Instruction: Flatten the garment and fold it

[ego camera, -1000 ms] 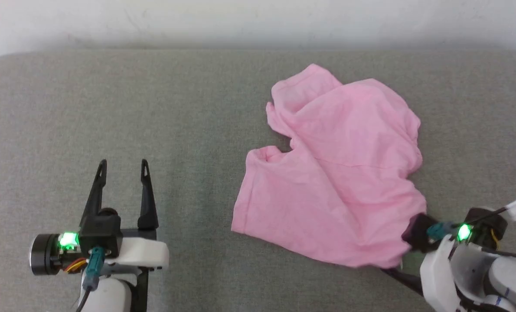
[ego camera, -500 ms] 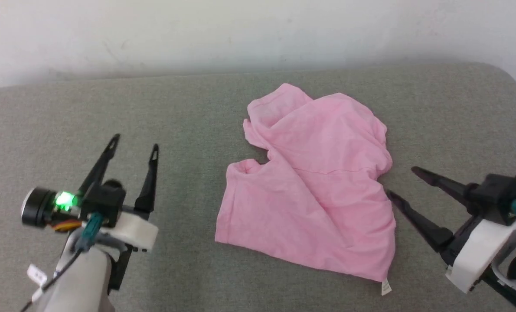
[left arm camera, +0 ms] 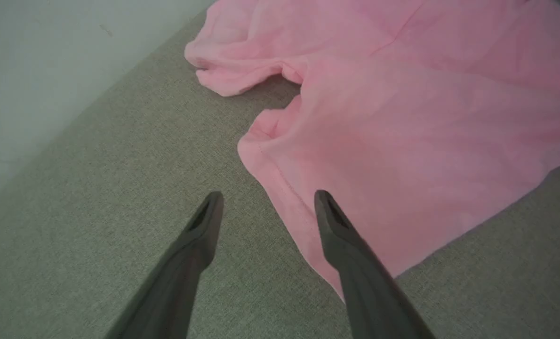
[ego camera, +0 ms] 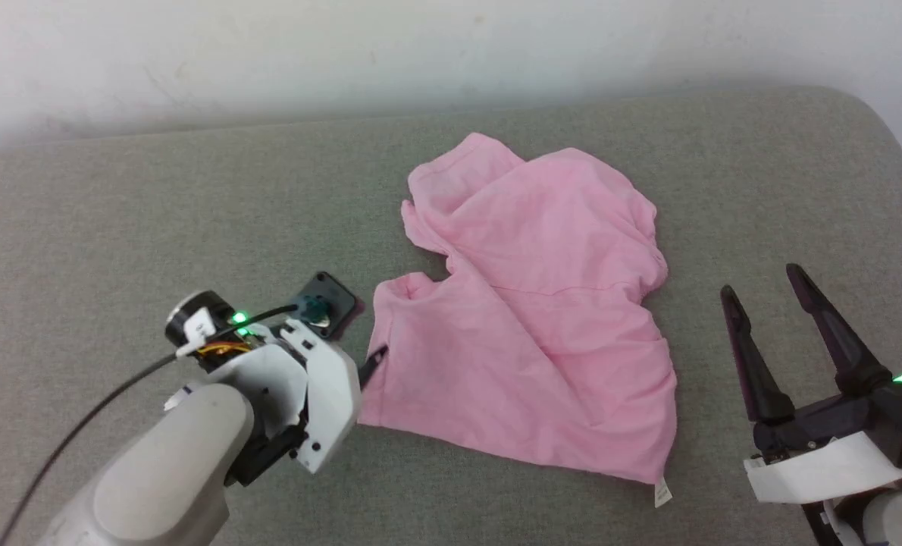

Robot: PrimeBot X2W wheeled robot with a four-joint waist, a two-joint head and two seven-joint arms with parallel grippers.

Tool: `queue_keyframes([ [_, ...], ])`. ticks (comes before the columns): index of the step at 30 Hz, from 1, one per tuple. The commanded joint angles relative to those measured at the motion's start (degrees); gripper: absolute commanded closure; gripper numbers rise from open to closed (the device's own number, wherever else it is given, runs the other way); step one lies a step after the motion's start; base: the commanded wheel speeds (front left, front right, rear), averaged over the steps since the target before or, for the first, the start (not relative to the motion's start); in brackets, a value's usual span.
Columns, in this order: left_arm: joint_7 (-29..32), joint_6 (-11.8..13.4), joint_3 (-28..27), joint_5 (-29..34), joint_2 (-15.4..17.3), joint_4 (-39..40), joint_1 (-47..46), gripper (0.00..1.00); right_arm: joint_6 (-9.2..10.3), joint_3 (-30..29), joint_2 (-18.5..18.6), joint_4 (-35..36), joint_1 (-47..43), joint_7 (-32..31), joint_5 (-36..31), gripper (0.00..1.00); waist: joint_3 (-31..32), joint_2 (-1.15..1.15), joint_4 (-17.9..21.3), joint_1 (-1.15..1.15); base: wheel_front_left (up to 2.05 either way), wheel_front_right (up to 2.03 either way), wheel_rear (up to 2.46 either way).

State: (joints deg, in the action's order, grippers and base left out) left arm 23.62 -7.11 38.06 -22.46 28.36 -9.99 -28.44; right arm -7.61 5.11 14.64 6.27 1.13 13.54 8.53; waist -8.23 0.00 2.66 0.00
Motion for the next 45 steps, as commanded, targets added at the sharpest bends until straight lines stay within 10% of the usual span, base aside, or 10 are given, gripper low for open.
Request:
queue_keyframes([
  [1, 2.0, -0.4, 1.9, -2.4, 1.5, 1.0, -1.8, 0.00, 0.12, -0.6, -0.9, -0.3, -0.8, 0.5, -0.7, 0.00, -0.4, 0.00, 0.3, 0.00, 0.00, 0.00, 0.00],
  [8, 13.8, -0.4, 16.0, -15.1, 8.2, 2.5, -10.7, 0.00, 0.12, -1.5, -4.5, -1.2, -1.0, 1.4, -3.5, 0.00, -2.5, 0.00, 1.1, 0.00, 0.00, 0.00, 0.00],
  [21, 19.1, -0.4, 34.1, -22.2, 7.9, -5.4, -20.0, 0.00, 0.12, -0.4, -5.2, -2.8, 2.2, 1.4, -5.1, 0.00, -6.3, 0.00, 2.9, 0.00, 0.00, 0.00, 0.00],
  [22, 19.1, -0.4, 34.5, -22.5, 7.8, -5.6, -20.0, 0.30, 0.12, -0.3, -5.1, -3.1, 2.3, 1.4, -5.1, 0.00, -6.3, 0.00, 2.8, 0.00, 0.00, 0.00, 0.00],
  [23, 18.9, -0.4, 34.7, -23.0, 7.7, -5.7, -19.8, 0.92, 0.12, -0.3, -4.8, -3.4, 2.4, 1.4, -5.0, 0.00, -6.2, 0.00, 2.7, 0.00, 0.00, 0.00, 0.00],
  [24, 18.4, -0.4, 34.9, -23.5, 7.7, -5.6, -19.7, 1.00, 0.12, -0.3, -4.4, -3.6, 2.6, 1.4, -5.0, 0.00, -5.9, 0.00, 2.6, 0.00, 0.00, 0.00, 0.00],
  [31, 5.7, 0.3, 31.6, -25.1, 12.1, -5.5, -19.8, 1.00, 0.12, -1.3, 1.6, -4.7, 4.8, 0.2, -4.6, 0.00, -3.1, 0.00, 0.8, 0.00, 0.00, 0.00, 0.00],
  [45, -10.1, 11.6, 23.6, -29.7, 19.5, -13.6, -9.7, 1.00, 0.12, -0.9, 8.9, -1.6, 5.3, -7.8, 0.2, 0.00, -1.3, 0.00, -4.3, 0.00, 0.00, 0.00, 0.00],
])
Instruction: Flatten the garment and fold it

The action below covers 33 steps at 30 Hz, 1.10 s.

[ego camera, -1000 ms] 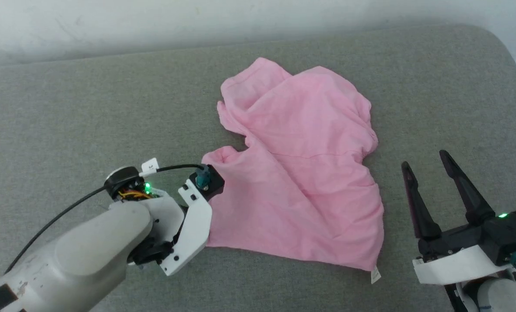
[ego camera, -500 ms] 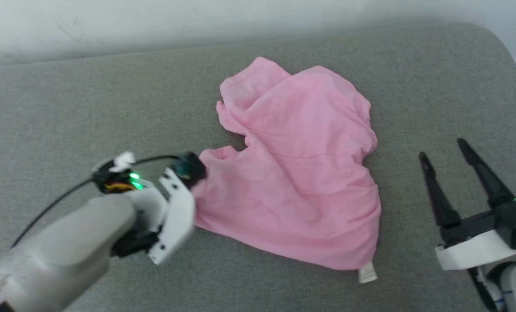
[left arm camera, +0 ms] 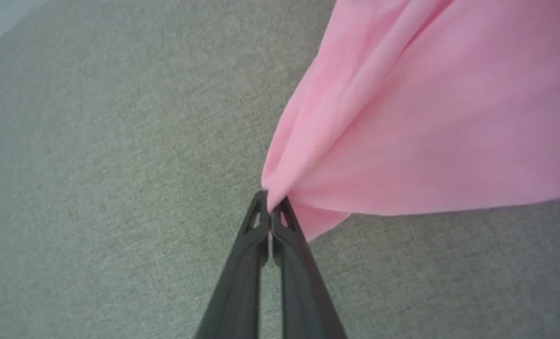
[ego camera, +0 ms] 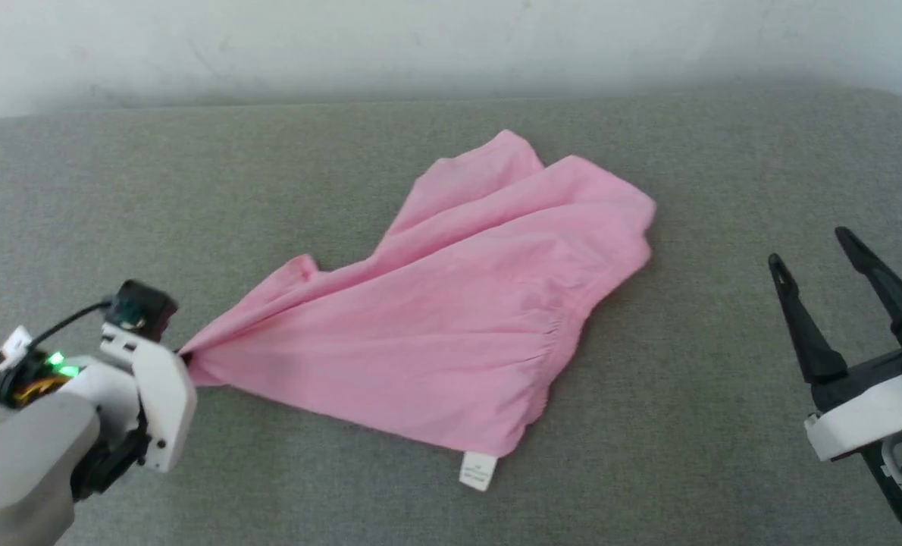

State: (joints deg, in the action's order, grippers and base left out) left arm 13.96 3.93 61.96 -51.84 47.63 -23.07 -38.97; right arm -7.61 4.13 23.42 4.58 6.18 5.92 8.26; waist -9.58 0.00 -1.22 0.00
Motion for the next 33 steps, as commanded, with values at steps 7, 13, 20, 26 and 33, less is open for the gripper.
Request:
queue_keyframes([
  [7, -4.3, 2.5, -1.1, -2.1, -2.6, -6.9, 3.9, 0.91, 0.12, 2.8, 0.0, -0.9, 0.1, -1.3, 1.9, 0.00, -0.1, 0.00, -0.9, 0.00, 0.00, 0.00, 0.00],
  [13, -11.3, 3.7, -2.8, -0.4, -4.4, -7.5, 2.4, 0.00, 0.12, 3.9, -1.0, -1.4, -0.3, -0.8, 3.3, 0.00, 1.2, 0.00, -1.7, 0.00, 0.00, 0.00, 0.00],
  [20, -25.9, 12.3, -7.9, 3.1, -1.9, 0.1, 3.3, 0.00, 0.12, 8.0, -1.8, -1.3, -0.6, -2.4, 7.2, 0.00, 3.4, 0.00, -2.1, 0.00, 0.00, 0.00, 0.00],
  [26, -28.9, 22.1, -14.3, 8.3, -1.7, 10.6, 8.3, 0.00, 0.12, 16.7, 0.9, -0.3, 1.1, -8.6, 12.9, 0.00, 3.9, 0.00, -2.8, 0.00, 0.00, 0.00, 0.00],
  [33, -28.9, 32.7, -30.5, 23.9, -7.0, 26.6, 21.4, 0.00, 0.12, 30.7, 6.0, -0.1, 7.9, -21.8, 22.1, 0.00, 3.1, 0.00, -4.0, 0.00, 0.00, 0.00, 0.00],
])
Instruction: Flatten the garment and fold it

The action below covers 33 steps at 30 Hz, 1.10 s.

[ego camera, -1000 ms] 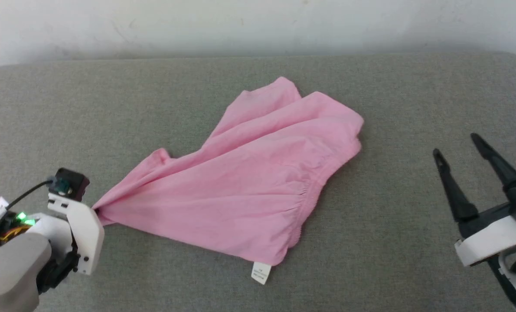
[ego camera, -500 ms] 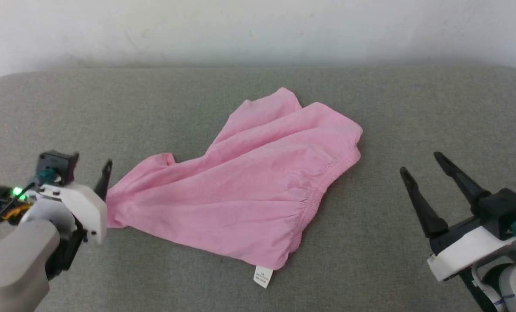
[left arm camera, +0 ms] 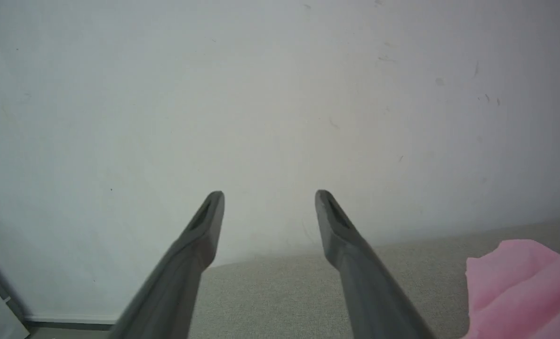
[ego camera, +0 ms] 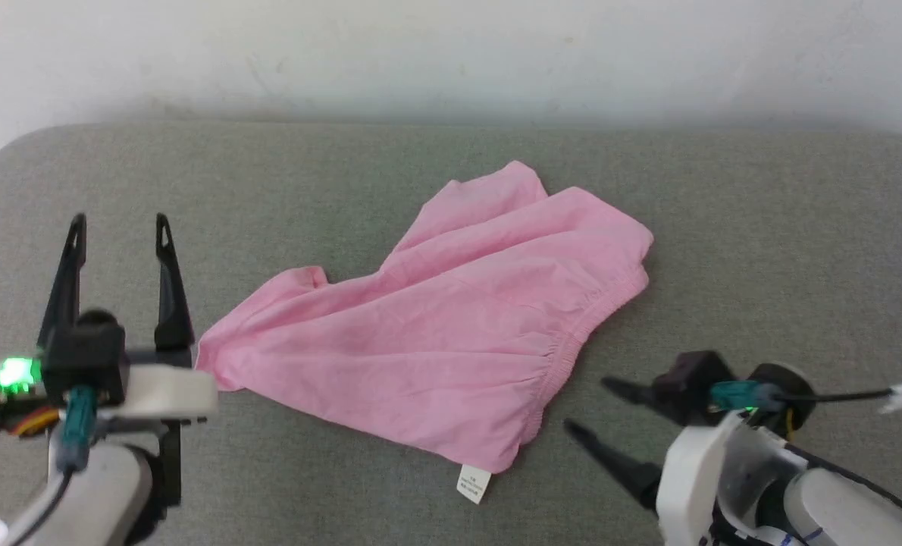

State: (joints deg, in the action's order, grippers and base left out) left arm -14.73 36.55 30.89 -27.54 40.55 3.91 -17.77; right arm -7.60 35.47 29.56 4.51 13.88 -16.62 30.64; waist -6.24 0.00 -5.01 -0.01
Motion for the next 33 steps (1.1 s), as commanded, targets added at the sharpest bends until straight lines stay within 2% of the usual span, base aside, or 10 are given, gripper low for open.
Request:
queue_keyframes([
  [1, -0.3, 0.5, -1.3, 1.5, -1.0, 0.7, 2.2, 0.00, 0.11, 1.5, 0.5, 0.0, 1.3, -1.5, 1.4, 0.00, -0.4, 0.00, -0.4, 0.01, 0.00, 0.00, 0.00],
  [5, -0.3, 0.1, -7.5, 6.6, -5.9, 3.4, 8.8, 0.00, 0.11, 6.2, 1.1, -1.6, 5.3, -7.4, 7.1, 0.00, -1.2, 0.00, -1.3, 0.01, 0.00, 0.00, 0.00],
  [12, -0.3, -5.3, -14.3, 11.9, -13.3, 3.4, 13.0, 0.00, 0.11, 9.8, -1.7, -9.4, 11.5, -12.5, 12.9, 0.00, -3.6, 0.00, -3.0, 0.01, 0.00, 0.00, 0.00],
  [20, -0.3, -11.2, -18.7, 17.1, -20.1, 2.8, 11.1, 0.00, 0.11, 13.3, -7.3, -20.7, 15.5, -11.3, 16.2, 0.00, -6.9, 0.00, -5.2, 0.01, 0.00, 0.00, 0.00],
  [25, -0.3, -13.7, -21.0, 19.4, -23.0, 2.5, 10.8, 0.00, 0.11, 17.2, -8.5, -28.6, 16.1, -8.8, 14.3, 0.00, -7.9, 0.00, -5.5, 0.01, 0.00, 0.00, 0.00],
  [26, -0.3, -14.1, -21.4, 19.8, -23.4, 2.4, 10.8, 0.00, 0.11, 18.0, -8.5, -29.5, 16.1, -8.1, 14.1, 0.77, -7.9, 0.00, -5.5, 0.01, 0.00, 0.00, 0.00],
  [27, -0.3, -14.5, -22.0, 20.1, -23.8, 2.2, 11.0, 0.00, 0.11, 18.8, -8.5, -29.8, 16.1, -7.5, 14.6, 1.00, -7.9, 0.00, -5.3, 0.01, 0.00, 0.00, 0.00],
  [29, -0.3, -15.2, -23.0, 20.8, -24.3, 2.1, 11.5, 0.00, 0.11, 20.1, -7.7, -29.3, 16.8, -5.5, 14.8, 1.00, -7.4, 0.00, -4.6, 0.01, 0.00, 0.00, 0.00],
  [33, -0.3, -16.6, -24.6, 21.7, -25.3, 1.5, 13.0, 0.00, 0.11, 22.0, -3.3, -26.2, 18.6, -0.3, 11.7, 1.00, -5.6, 0.00, -2.9, 0.01, 0.00, 0.00, 0.00],
])
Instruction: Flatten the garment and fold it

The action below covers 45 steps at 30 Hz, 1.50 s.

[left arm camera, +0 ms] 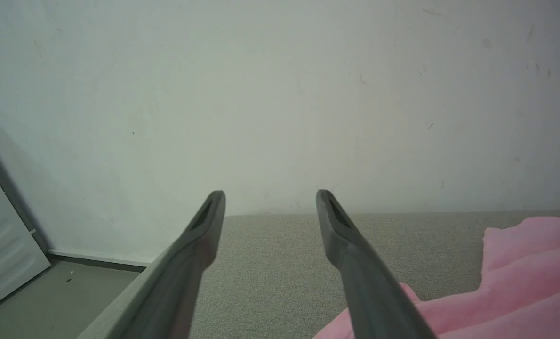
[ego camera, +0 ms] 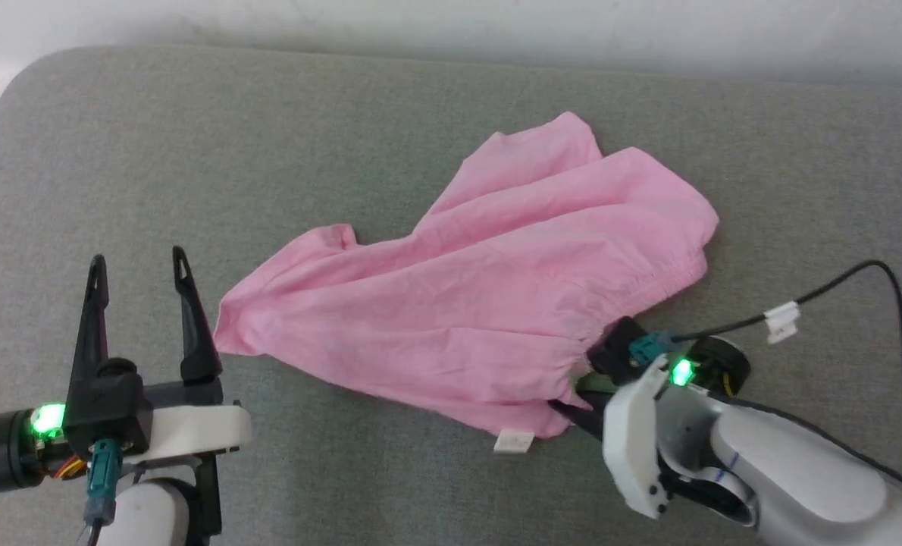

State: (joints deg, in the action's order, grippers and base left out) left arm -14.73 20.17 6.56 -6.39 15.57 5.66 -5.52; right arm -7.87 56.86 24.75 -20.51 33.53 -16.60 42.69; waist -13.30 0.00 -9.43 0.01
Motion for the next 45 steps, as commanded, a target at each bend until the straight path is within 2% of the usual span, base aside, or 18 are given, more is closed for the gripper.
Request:
queue_keyframes([
  [1, -0.3, -0.5, -0.7, 0.8, -0.6, -0.3, 1.1, 0.00, 0.38, 0.3, 2.7, 0.2, -1.1, 0.8, -0.5, 1.00, 2.0, 0.00, 2.0, -0.01, 0.00, 0.00, 0.00],
  [5, -0.3, -1.7, -1.8, 1.5, -1.4, -0.5, 2.5, 0.00, 0.38, -2.6, 9.0, 6.9, -2.2, 2.4, -1.5, 1.00, 3.5, 0.00, 4.0, -0.01, 0.00, 0.00, 0.00],
  [9, -0.3, -2.7, -2.1, 2.4, -2.3, -0.3, 3.1, 0.00, 0.38, -7.4, 16.0, 12.4, -5.9, 0.1, -1.7, 1.00, 3.6, 0.00, 5.3, -0.01, 0.00, 0.00, 0.00],
  [11, -0.3, -3.1, -2.3, 2.7, -2.7, -0.3, 3.1, 0.00, 0.38, -9.7, 18.1, 13.6, -8.2, -1.4, -1.6, 1.00, 3.2, 0.00, 5.8, -0.01, 0.00, 0.00, 0.00],
  [13, -0.3, -3.7, -2.2, 2.9, -3.1, -0.6, 2.8, 0.00, 0.38, -11.4, 18.6, 13.7, -10.6, -2.8, -1.0, 1.00, 2.8, 0.00, 5.9, -0.01, 0.00, 0.00, 0.00],
  [19, -0.3, -5.3, -1.7, 4.1, -3.6, -1.9, 1.9, 0.00, 0.38, -13.2, 14.9, 8.6, -14.9, -4.6, -0.4, 1.00, 2.5, 0.00, 5.6, -0.01, 0.00, 0.00, 0.00],
  [20, -0.3, -5.6, -1.5, 4.4, -3.5, -2.2, 2.0, 0.00, 0.38, -13.4, 14.1, 7.9, -15.1, -4.1, -0.6, 0.79, 2.9, 0.00, 5.5, -0.01, 0.00, 0.00, 0.00],
  [21, -0.3, -5.7, -1.3, 4.8, -3.3, -2.3, 2.2, 0.00, 0.38, -13.8, 13.3, 7.4, -15.3, -3.4, -0.8, 0.00, 3.3, 0.00, 5.5, -0.01, 0.00, 0.00, 0.00],
  [26, -0.3, -7.4, -0.1, 5.7, -1.9, -3.5, 3.8, 0.00, 0.38, -17.7, 12.1, 9.0, -16.5, 1.3, -3.7, 0.00, 5.9, 0.00, 6.0, -0.01, 0.00, 0.00, 0.00],
  [29, 0.1, -9.5, 1.5, 6.2, -0.4, -4.7, 4.5, 0.00, 0.38, -22.3, 12.4, 12.6, -19.1, 3.6, -5.9, 0.00, 7.2, 0.00, 6.1, -0.01, 0.00, 0.00, 0.00],
  [31, 2.7, -11.4, 2.8, 6.2, 0.5, -4.3, 4.4, 0.00, 0.38, -26.5, 12.2, 15.3, -21.7, 4.5, -7.7, 0.00, 7.8, 0.00, 6.1, -0.01, 0.00, 0.00, 0.00],
  [34, 10.3, -15.0, 5.0, 5.3, 1.6, -2.2, 4.6, 0.00, 0.38, -32.8, 11.2, 19.3, -25.9, 4.8, -11.7, 0.00, 8.2, 0.00, 6.3, -0.01, 0.00, 0.00, 0.00],
  [35, 10.3, -15.0, 5.0, 5.3, 1.6, -2.2, 4.6, 0.00, 0.38, -32.8, 11.2, 19.3, -25.9, 4.8, -11.7, 0.00, 8.2, 0.00, 6.3, -0.01, 0.00, 0.00, 0.00],
  [38, 19.9, -18.8, 7.0, 2.9, 2.4, 0.3, 5.1, 0.00, 0.38, -37.7, 9.1, 23.1, -29.7, 4.0, -15.7, 0.00, 7.9, 0.00, 6.6, -0.01, 0.00, 0.00, 0.00],
  [41, 29.2, -22.1, 8.1, -1.5, 2.4, 2.2, 5.6, 0.00, 0.38, -39.9, 6.7, 26.3, -32.2, 2.7, -18.1, 0.00, 7.0, 0.00, 7.0, -0.01, 0.00, 0.00, 0.00],
  [45, 40.2, -24.8, 8.6, -8.1, 3.2, 2.5, 6.4, 0.00, 0.38, -40.5, 4.7, 28.4, -33.1, 1.5, -19.7, 0.00, 5.8, 0.00, 8.0, -0.01, 0.00, 0.00, 0.00],
])
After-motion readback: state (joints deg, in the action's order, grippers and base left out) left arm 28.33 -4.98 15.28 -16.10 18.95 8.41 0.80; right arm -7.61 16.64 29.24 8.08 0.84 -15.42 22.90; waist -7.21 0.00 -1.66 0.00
